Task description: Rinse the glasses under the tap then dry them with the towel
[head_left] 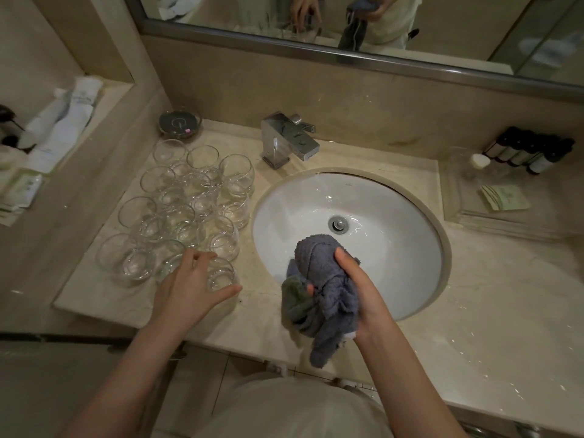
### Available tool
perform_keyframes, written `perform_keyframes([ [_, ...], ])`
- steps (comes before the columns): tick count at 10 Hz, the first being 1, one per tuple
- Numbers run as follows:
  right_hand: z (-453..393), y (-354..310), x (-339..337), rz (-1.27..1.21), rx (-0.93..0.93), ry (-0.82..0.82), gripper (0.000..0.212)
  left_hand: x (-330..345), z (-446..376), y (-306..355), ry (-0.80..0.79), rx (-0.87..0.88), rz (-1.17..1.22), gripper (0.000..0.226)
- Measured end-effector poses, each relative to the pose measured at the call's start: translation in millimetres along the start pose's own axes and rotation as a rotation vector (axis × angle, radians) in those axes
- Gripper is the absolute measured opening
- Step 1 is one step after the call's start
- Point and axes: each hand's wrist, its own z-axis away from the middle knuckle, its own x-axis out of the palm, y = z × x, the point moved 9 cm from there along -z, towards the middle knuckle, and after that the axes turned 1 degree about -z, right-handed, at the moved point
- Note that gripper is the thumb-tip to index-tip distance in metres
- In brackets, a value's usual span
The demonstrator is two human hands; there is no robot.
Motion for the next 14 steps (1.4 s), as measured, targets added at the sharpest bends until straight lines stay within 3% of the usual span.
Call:
perform_keyframes([
  [1, 5, -15, -1, 0.013, -0.11, 0.023, 0.06, -3, 3, -4, 0.013, -0.018, -0.039, 0.092],
  [2, 17, -49, 0, 0.111, -0.312, 0.085, 0.038, -19, 5, 1, 0.111, -0.009, 0.008, 0.082],
  [3, 31, -93, 0, 0.267, -0.51, 0.154, 0.025, -38, -4, 37, 0.175, 0.086, 0.21, 0.051],
  [4, 50, -150, 6, 0.365, -0.712, 0.187, 0.009, -45, -19, 94, 0.141, 0.19, 0.477, 0.022],
  [6, 86, -265, 10, 0.429, -0.973, 0.238, 0.012, -37, -47, 212, -0.087, 0.329, 0.685, 0.033],
  [7, 103, -318, 14, 0.472, -1.069, 0.253, 0.009, -35, -57, 261, -0.136, 0.375, 0.759, 0.016],
  [11, 174, -508, 7, 0.517, -1.438, 0.317, 0.011, -21, -102, 351, -0.181, 0.334, 0.869, 0.042],
  [12, 149, -510, -26, 0.6, -1.371, 0.429, 0.014, -18, -109, 357, -0.181, 0.311, 0.872, 0.043],
  [14, 40, -439, -119, 0.921, -0.873, 0.525, 0.042, -6, -119, 358, -0.213, 0.238, 0.882, 0.039],
])
